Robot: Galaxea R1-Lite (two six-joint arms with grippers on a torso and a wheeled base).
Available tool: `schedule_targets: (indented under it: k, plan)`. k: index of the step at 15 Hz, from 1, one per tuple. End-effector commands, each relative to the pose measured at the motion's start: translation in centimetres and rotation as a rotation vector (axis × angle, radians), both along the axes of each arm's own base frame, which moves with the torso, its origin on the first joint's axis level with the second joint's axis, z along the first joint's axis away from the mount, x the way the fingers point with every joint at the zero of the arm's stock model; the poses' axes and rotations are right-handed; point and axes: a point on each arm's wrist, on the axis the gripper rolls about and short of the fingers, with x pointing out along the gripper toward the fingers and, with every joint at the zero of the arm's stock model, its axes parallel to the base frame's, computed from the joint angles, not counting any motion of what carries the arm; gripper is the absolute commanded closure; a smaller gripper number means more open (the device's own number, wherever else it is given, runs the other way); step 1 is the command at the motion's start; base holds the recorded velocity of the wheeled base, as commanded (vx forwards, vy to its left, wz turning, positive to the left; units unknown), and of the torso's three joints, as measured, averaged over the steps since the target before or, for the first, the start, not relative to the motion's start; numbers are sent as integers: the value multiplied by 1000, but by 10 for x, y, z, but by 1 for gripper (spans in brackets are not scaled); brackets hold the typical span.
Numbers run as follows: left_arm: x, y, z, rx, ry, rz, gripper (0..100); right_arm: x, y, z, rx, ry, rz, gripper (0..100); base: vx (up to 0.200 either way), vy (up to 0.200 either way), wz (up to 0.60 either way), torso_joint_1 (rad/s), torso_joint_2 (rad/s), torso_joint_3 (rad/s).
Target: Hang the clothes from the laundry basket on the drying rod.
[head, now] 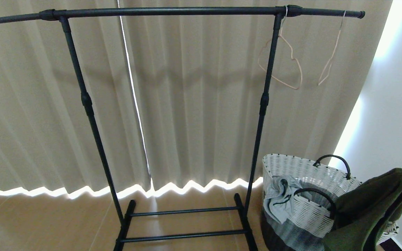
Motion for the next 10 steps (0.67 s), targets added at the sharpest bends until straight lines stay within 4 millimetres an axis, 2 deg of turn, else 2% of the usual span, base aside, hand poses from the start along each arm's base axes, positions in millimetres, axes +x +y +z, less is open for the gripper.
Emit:
schedule_targets:
  k: [1, 2, 4, 5, 6, 8, 10]
  plan:
    - [-6, -3, 27, -5, -82, -133, 0, 6, 8, 23, 11, -61, 64, 100, 0, 0, 0, 0, 0, 0]
    - [-5, -5, 45, -8, -74, -221, 0, 9, 11, 33, 17, -86, 87, 100, 0, 0, 0, 0, 0, 0]
    - [11, -7, 85, -19, -11, -303, 0, 16, 20, 49, 28, -120, 140, 100, 0, 0, 0, 0, 0, 0]
    - [26, -7, 104, -23, 33, -320, 0, 21, 24, 56, 36, -134, 167, 100, 0, 0, 0, 0, 0, 0]
    - [54, -8, 124, -35, 96, -343, 0, 24, 31, 63, 44, -143, 203, 100, 0, 0, 0, 0, 0, 0]
    - [97, -16, 137, -53, 145, -419, 0, 29, 37, 64, 44, -135, 233, 100, 0, 0, 0, 0, 0, 0]
    - [132, -31, 140, -59, 161, -460, 0, 33, 40, 69, 48, -145, 241, 100, 0, 0, 0, 0, 0, 0]
